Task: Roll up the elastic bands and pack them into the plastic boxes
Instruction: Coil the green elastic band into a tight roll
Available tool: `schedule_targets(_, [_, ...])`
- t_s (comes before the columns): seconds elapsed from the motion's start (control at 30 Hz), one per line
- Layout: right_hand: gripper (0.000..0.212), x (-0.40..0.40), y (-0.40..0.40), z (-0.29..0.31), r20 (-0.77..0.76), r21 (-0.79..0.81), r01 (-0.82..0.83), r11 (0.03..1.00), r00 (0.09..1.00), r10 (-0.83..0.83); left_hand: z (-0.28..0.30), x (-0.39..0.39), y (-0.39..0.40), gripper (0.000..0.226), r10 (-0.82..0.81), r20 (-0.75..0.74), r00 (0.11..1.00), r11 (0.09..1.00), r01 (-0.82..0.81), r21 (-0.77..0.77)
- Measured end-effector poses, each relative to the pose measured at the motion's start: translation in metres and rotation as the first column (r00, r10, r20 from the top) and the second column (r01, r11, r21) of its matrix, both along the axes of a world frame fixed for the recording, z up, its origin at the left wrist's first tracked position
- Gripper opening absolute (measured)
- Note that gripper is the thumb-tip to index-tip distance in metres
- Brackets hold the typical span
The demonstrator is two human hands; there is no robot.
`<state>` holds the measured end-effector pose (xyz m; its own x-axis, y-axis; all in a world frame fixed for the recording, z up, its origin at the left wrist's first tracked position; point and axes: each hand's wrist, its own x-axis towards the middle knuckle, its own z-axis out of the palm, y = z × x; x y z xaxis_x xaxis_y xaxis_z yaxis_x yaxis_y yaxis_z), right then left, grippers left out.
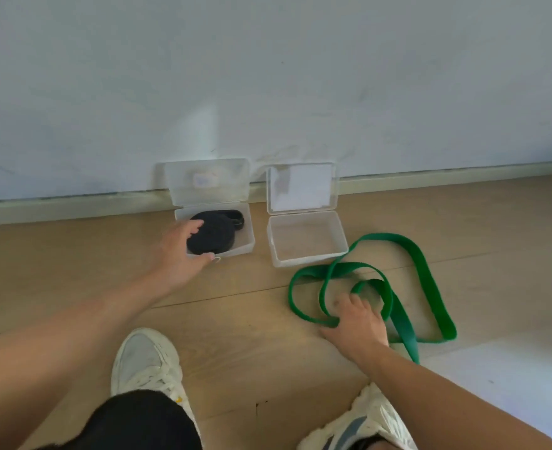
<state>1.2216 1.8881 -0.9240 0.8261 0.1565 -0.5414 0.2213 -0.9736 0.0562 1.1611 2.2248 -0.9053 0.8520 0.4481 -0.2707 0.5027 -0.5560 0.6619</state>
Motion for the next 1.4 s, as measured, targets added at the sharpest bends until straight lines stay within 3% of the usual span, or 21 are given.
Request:
schedule_targets(0.1, [0.035,-0.012,-0.011,-0.011,-0.099,-0.071,-0.035,0.997,0.995,0.028,0.05,0.015,-0.009,0.053,-0.344,-0.2,0.918,0.936,0.353,0.011])
schedule_targets(0.2, [0.037,-0.009,-0.013,-0.002,-0.048,-0.059,-0.05,0.997,0.998,0.047,0.109,0.034,-0.026,0.047,-0.538,-0.288,0.792,0.826,0.564,0.009])
schedule_targets(0.27, [0.021,0.005,-0.017,0.02,-0.082,0.019,-0.005,1.0,0.997,0.006,0.145,0.047,-0.04,0.048,-0.601,-0.329,0.728,0.767,0.642,0.019])
schedule_targets(0.37, [0.044,0.032,-0.029,0.08,-0.278,0.285,0.119,0.951,0.96,-0.037,0.197,0.063,-0.067,0.053,-0.656,-0.384,0.65,0.69,0.723,0.046])
schedule_targets(0.47, [0.026,0.048,-0.045,0.158,-0.272,0.518,0.166,0.839,0.962,-0.022,0.247,0.069,-0.102,0.061,-0.697,-0.434,0.571,0.58,0.805,0.126])
schedule_targets(0.53, [0.012,0.048,-0.053,0.208,-0.239,0.698,0.217,0.683,0.969,-0.063,0.278,0.068,-0.129,0.07,-0.713,-0.435,0.549,0.531,0.829,0.175])
schedule_targets(0.63, [0.014,0.035,-0.059,0.287,-0.209,0.861,0.212,0.462,0.976,-0.058,0.318,0.058,-0.17,0.091,-0.759,-0.365,0.539,0.495,0.842,0.214])
schedule_targets(0.7, [0.013,0.017,-0.062,0.333,-0.147,0.9,0.131,0.416,0.989,0.008,0.334,0.05,-0.191,0.074,-0.806,-0.244,0.54,0.508,0.841,0.184])
schedule_targets(0.77, [0.011,0.001,-0.066,0.367,-0.061,0.905,0.031,0.424,0.997,0.057,0.346,0.04,-0.203,0.046,-0.828,-0.129,0.546,0.529,0.836,0.145])
schedule_targets(0.9, [0.01,-0.01,-0.068,0.382,-0.009,0.888,-0.051,0.458,0.992,0.128,0.349,0.017,-0.209,0.033,-0.805,0.019,0.593,0.592,0.805,-0.041])
schedule_targets(1.0, [0.014,-0.011,-0.06,0.371,-0.029,0.871,-0.077,0.485,0.978,0.207,0.336,0.009,-0.205,0.052,-0.696,0.101,0.711,0.694,0.702,-0.161])
schedule_targets(1.1, [0.019,-0.001,-0.048,0.355,-0.027,0.873,-0.056,0.484,0.986,0.162,0.329,0.009,-0.196,0.05,-0.663,0.067,0.746,0.74,0.666,-0.092])
schedule_targets(1.13, [0.033,0.004,-0.046,0.35,0.007,0.85,-0.069,0.523,0.993,0.12,0.328,0.009,-0.19,0.045,-0.654,0.064,0.754,0.753,0.656,-0.038])
schedule_targets(1.2, [0.065,0.015,-0.046,0.339,0.036,0.701,-0.112,0.704,0.992,0.122,0.327,0.009,-0.181,0.037,-0.624,0.12,0.772,0.776,0.63,-0.017])
schedule_targets(1.3, [0.113,0.023,-0.056,0.306,-0.184,0.421,-0.128,0.898,0.957,0.223,0.337,0.006,-0.18,0.026,-0.489,0.36,0.794,0.76,0.591,-0.27])
schedule_targets(1.4, [0.133,0.027,-0.069,0.265,-0.267,0.268,-0.105,0.958,0.947,0.178,0.36,0.008,-0.184,0.025,-0.2,0.533,0.822,0.592,0.535,-0.603])
